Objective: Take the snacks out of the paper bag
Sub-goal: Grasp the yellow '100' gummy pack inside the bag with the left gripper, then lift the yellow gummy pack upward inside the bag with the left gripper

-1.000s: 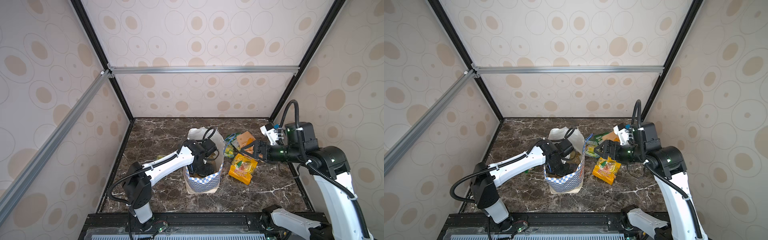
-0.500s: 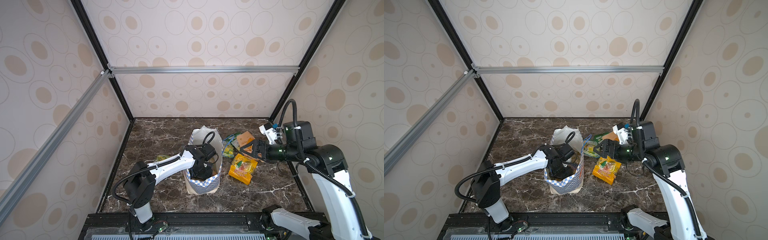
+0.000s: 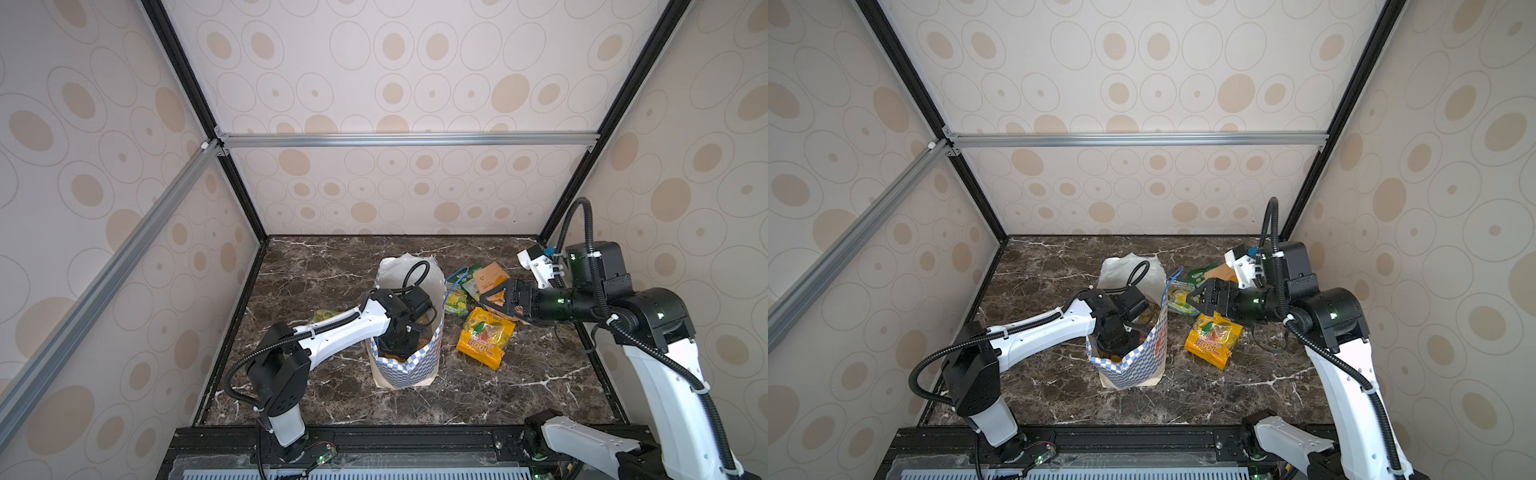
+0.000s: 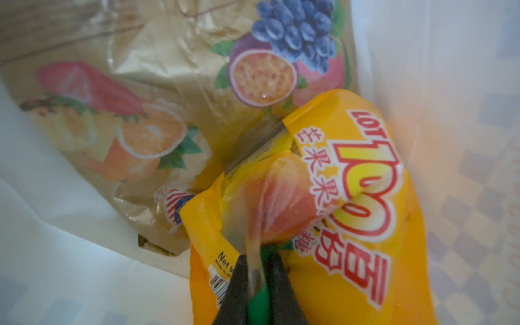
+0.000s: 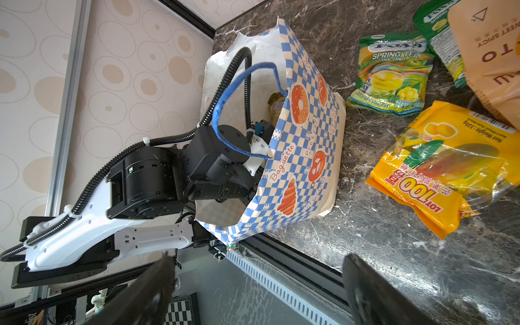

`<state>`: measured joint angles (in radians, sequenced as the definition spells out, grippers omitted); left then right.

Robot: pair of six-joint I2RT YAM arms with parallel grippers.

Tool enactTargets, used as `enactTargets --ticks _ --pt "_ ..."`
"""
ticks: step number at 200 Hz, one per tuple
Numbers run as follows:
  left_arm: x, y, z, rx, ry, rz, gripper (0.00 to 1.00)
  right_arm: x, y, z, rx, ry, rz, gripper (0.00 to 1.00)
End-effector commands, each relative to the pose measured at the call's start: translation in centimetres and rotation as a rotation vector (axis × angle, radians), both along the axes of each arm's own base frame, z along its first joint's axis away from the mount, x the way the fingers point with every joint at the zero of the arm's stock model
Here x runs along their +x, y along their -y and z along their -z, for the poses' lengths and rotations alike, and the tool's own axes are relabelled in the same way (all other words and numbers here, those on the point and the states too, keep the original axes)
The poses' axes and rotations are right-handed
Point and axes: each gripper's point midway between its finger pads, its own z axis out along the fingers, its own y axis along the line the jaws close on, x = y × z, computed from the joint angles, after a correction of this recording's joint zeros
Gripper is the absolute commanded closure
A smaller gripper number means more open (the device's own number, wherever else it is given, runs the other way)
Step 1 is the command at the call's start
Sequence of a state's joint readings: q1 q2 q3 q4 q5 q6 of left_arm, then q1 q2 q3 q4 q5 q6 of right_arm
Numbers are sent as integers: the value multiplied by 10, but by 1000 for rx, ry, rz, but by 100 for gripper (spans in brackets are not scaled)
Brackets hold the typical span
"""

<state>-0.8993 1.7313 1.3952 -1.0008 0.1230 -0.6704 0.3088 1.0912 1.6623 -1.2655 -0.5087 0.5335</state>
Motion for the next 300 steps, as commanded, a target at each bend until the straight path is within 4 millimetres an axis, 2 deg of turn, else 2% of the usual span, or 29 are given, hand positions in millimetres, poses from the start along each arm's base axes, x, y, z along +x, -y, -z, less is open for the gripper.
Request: enactTargets --ticks 1,27,97,147,196,214,229,245,254,263,271,277,300 --pt "3 -12 -10 61 26 -10 100 -7 -1 -6 2 11 -21 4" --pt "11 -9 -27 44 74 -15 100 -7 -1 -7 1 13 -19 4" --pt "37 7 -91 -56 232 -20 100 -7 0 -10 -1 24 -15 4" --pt "50 3 -122 -66 326 -52 100 -5 0 -13 -3 29 -15 4" --pt "60 12 -155 -154 422 -43 100 -4 0 -14 -5 35 -12 4" --pt "61 12 -159 -164 438 -41 100 -3 -1 -15 -4 38 -12 4" --pt "57 11 -146 -137 395 -44 100 -3 -1 -15 -3 39 -11 4" --pt "48 13 -120 -99 292 -36 52 -1 -1 -14 -5 37 -10 4" --pt "40 15 -106 -80 237 -25 33 -1 -1 -14 -5 36 -11 4" --pt "34 16 -94 -65 198 -16 19 -1 -2 -14 -5 37 -12 4" --pt "30 17 -85 -61 175 -13 10 -1 -2 -13 -3 36 -13 4" --pt "29 17 -79 -63 164 -13 8 -1 -2 -13 -3 34 -11 4" --pt "23 16 -57 -58 135 -17 5 -1 -3 -10 1 27 -15 4"
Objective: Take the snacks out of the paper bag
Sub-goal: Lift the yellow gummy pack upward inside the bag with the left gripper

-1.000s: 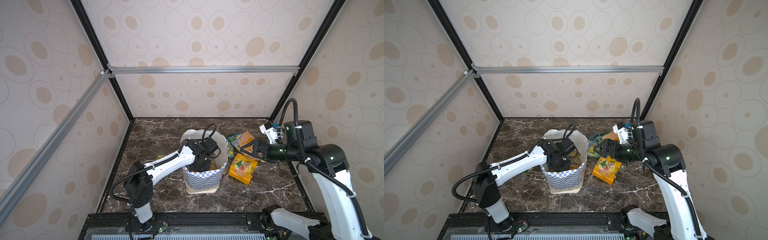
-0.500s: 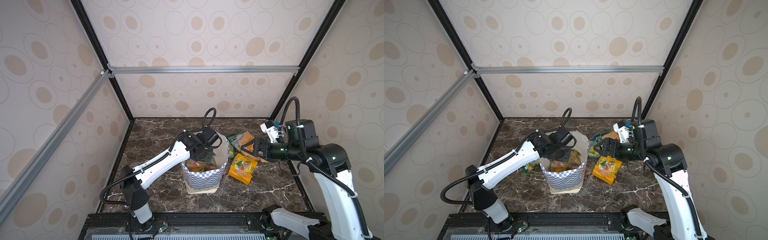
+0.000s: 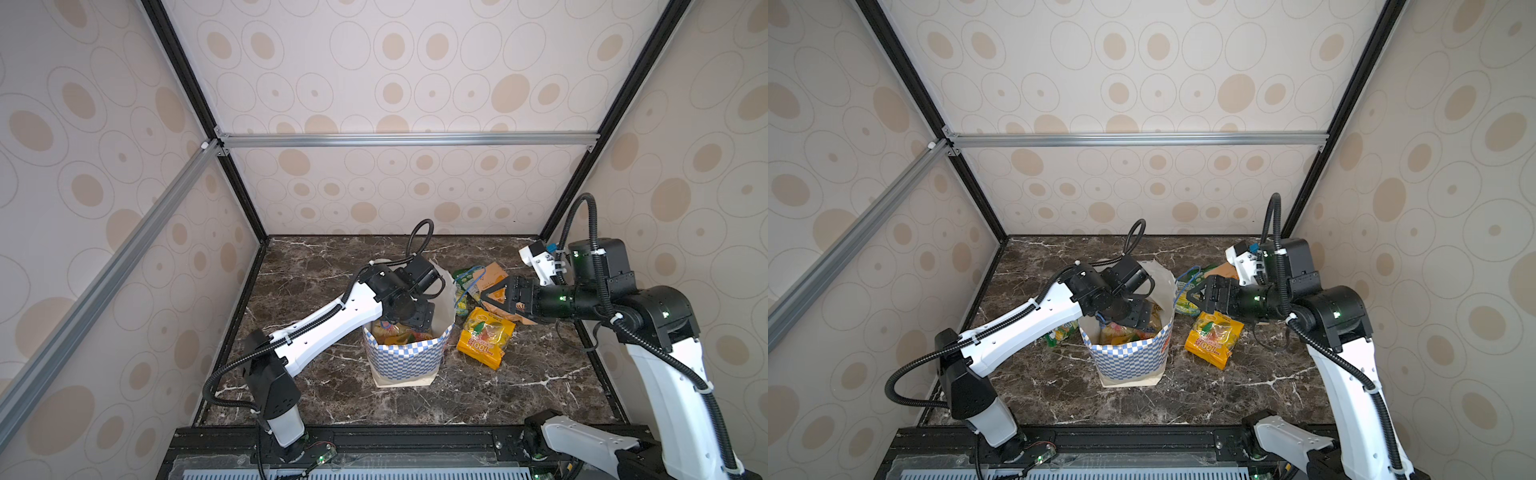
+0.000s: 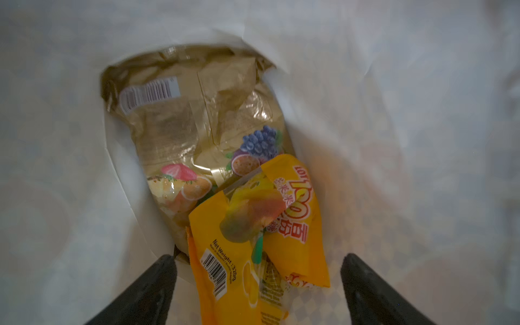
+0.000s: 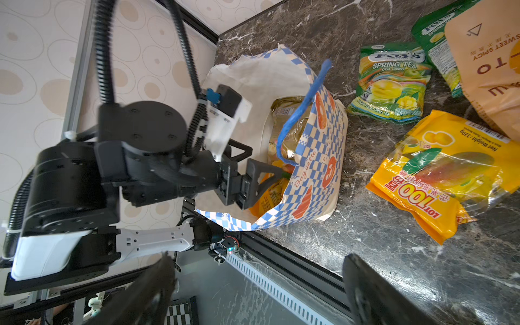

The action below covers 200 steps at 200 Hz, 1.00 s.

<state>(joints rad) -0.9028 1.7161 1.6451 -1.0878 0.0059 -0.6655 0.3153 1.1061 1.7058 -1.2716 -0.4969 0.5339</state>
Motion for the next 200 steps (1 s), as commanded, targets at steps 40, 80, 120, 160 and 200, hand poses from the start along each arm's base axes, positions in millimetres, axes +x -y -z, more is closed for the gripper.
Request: enactTargets --ticks 40,80,120,160,200 --pt "-31 2 66 12 -152 26 5 -3 -3 0 -2 2 -22 4" --pt "-39 -14 106 83 -187 13 5 -3 -3 0 -7 5 -23 4" --pt "-40 -25 136 144 -189 -11 14 -2 -3 -1 -5 9 -21 4" --pt "-51 -37 151 178 -221 -5 34 -3 -2 0 -10 7 -14 4" --pt "-52 -41 153 187 -218 -7 64 -2 -2 0 -7 8 -11 4"
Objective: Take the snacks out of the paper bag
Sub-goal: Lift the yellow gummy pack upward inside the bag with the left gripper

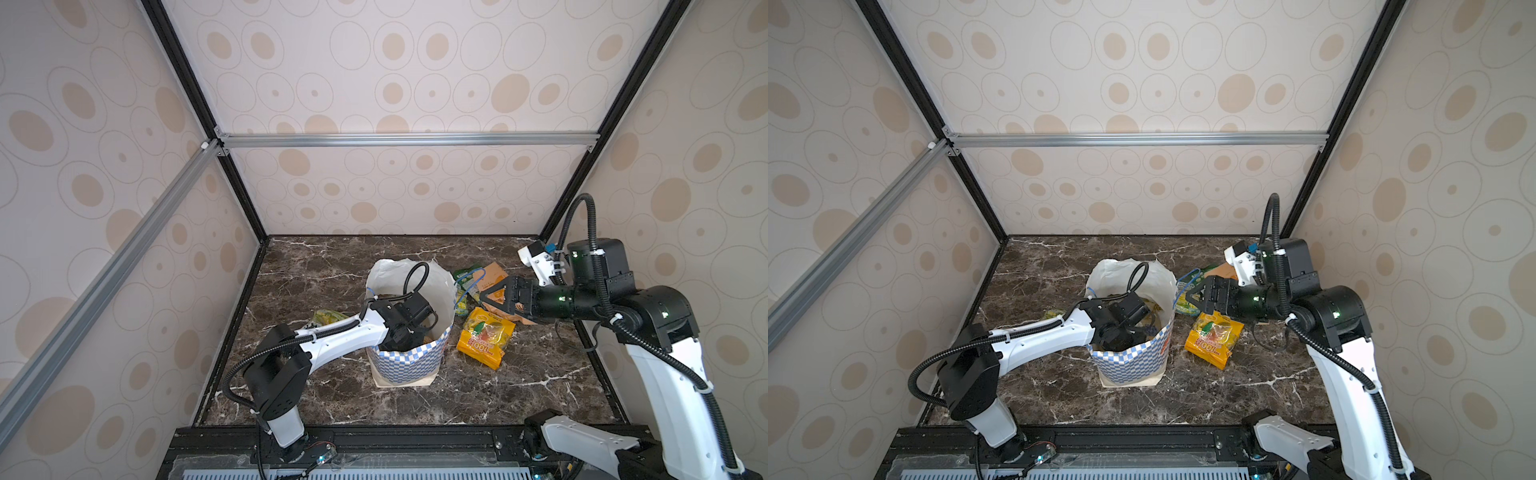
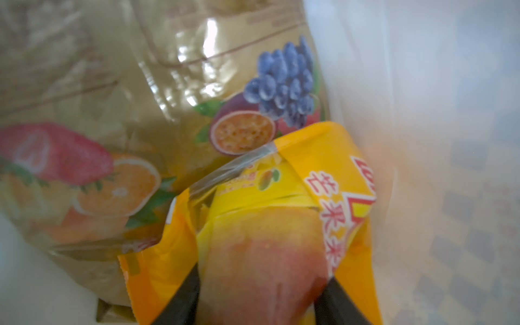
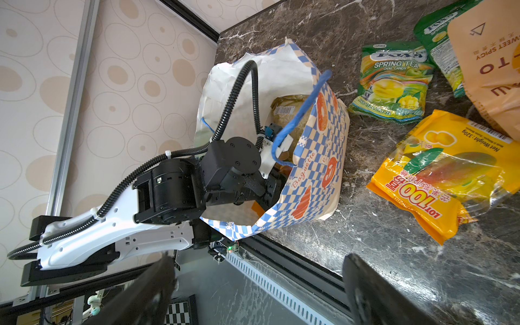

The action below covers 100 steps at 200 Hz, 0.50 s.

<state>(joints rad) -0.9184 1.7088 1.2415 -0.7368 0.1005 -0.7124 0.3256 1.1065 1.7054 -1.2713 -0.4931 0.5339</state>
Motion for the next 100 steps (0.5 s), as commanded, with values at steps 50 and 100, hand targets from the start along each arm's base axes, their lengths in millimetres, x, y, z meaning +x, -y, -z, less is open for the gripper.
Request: enactTargets --ticks 50,100 --pt "-20 -37 40 192 -83 8 100 -1 -1 -1 -6 7 -4 4" --pt "5 -27 -2 158 42 -9 100 -1 1 -5 -25 18 -4 4"
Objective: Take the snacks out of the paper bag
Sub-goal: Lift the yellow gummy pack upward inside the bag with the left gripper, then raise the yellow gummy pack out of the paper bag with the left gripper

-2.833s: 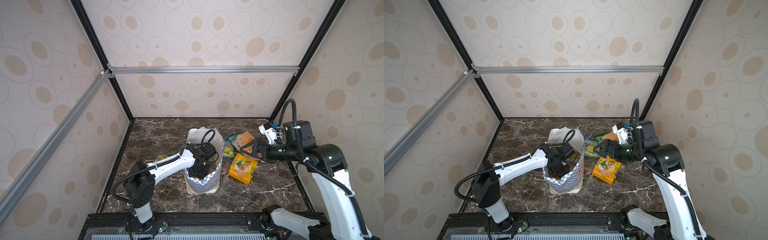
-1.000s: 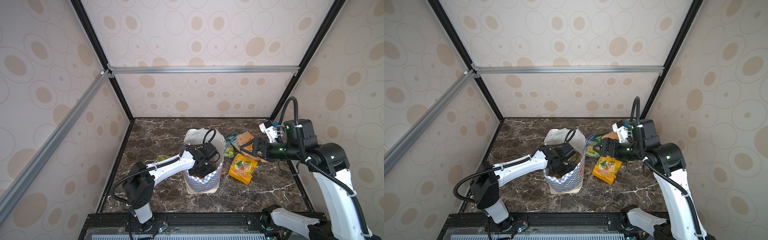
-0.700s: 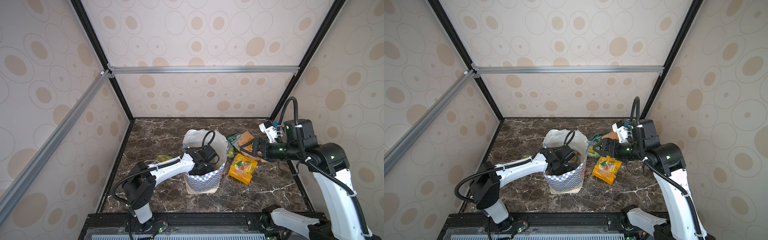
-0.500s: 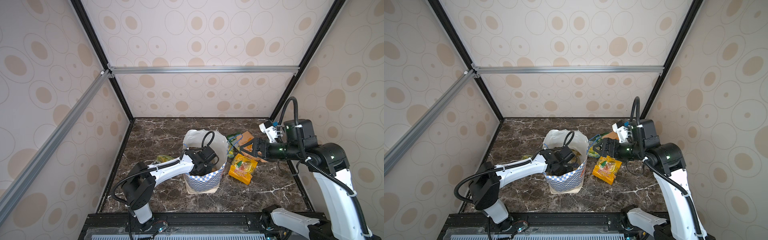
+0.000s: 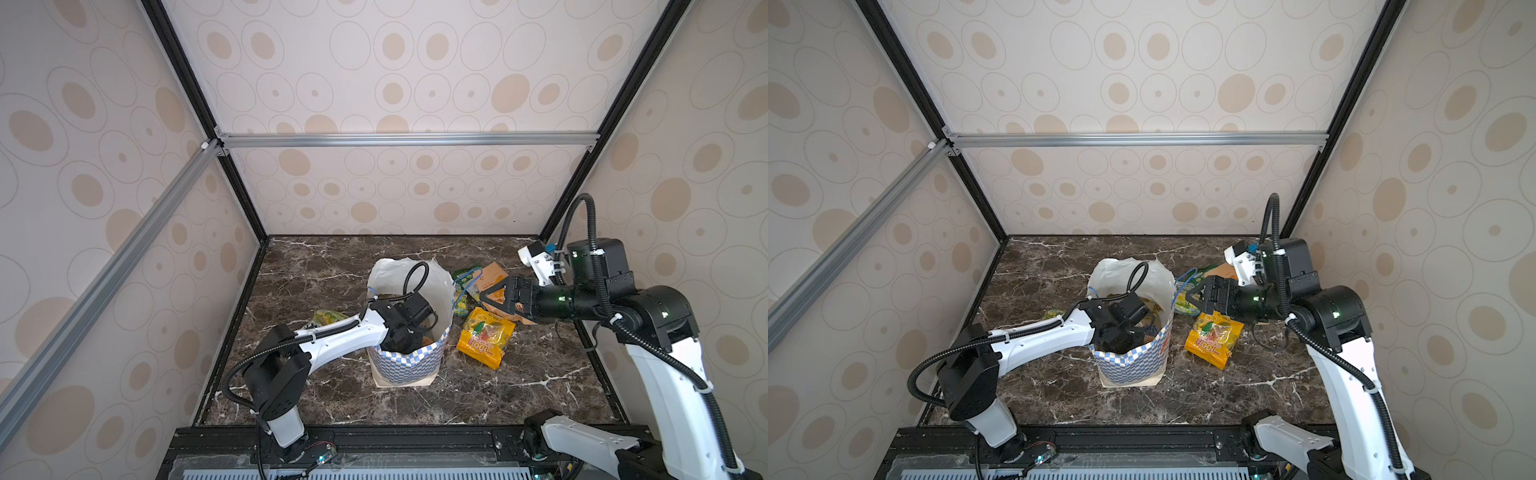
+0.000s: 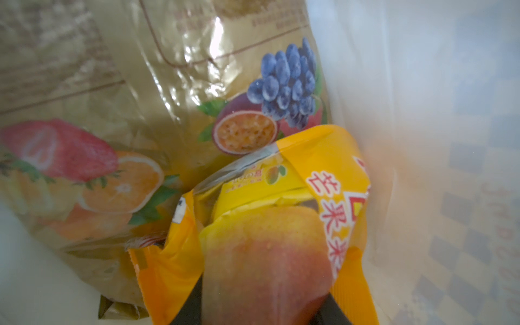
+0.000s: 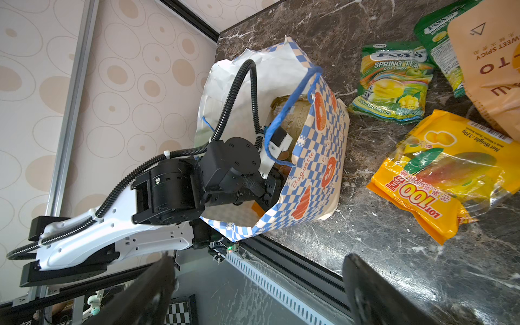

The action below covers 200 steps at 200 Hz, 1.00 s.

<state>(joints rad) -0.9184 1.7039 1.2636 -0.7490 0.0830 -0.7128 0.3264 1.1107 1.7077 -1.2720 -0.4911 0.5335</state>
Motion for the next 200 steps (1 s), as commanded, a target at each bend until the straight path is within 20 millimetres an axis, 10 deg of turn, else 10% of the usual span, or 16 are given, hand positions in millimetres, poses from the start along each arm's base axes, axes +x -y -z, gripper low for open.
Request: enactTargets --ticks 1,200 --pt "1 -28 5 160 22 -6 100 -2 2 -5 -25 21 -5 4" --pt "65 -14 -174 -83 443 -128 100 -2 0 -4 -28 22 -11 4"
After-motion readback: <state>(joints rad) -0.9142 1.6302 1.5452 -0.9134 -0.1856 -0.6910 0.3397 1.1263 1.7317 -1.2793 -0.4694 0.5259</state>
